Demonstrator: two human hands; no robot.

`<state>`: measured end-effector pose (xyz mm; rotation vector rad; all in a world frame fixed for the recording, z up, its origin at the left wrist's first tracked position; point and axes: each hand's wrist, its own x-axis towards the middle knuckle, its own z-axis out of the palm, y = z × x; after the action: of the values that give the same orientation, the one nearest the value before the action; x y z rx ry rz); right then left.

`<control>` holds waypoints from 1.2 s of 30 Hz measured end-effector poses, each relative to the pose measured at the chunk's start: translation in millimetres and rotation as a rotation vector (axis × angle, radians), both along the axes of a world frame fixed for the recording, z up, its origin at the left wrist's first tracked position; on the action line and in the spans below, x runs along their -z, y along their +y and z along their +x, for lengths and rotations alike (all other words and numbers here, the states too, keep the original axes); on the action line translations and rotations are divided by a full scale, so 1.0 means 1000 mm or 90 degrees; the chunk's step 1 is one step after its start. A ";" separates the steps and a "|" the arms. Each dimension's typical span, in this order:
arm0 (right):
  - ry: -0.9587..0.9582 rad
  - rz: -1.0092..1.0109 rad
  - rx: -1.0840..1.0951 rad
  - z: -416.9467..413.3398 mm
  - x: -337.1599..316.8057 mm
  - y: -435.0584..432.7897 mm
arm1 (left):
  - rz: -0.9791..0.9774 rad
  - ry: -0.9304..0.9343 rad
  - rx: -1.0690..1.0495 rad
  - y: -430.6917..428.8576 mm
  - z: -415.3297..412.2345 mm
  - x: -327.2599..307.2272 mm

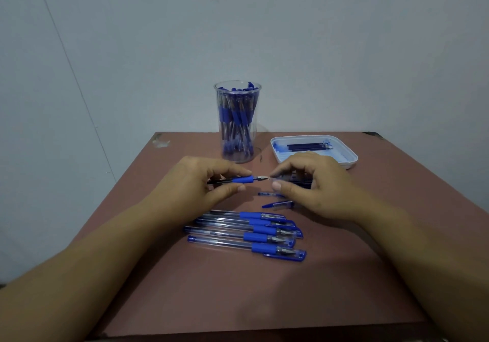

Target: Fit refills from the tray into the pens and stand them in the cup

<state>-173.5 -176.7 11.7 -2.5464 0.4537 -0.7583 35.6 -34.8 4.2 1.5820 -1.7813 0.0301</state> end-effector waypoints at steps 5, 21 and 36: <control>-0.065 -0.004 -0.022 0.010 0.003 0.006 | -0.005 -0.002 0.006 -0.001 -0.001 -0.001; -0.061 0.063 -0.018 0.019 0.005 0.012 | -0.027 0.038 0.007 -0.002 -0.005 0.000; -0.089 0.044 -0.018 0.019 0.003 0.011 | -0.057 0.011 0.003 -0.005 -0.003 -0.001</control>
<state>-154.9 -165.2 8.8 -2.4119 0.3900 -0.8871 32.2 -39.4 5.6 1.5110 -1.7464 0.0931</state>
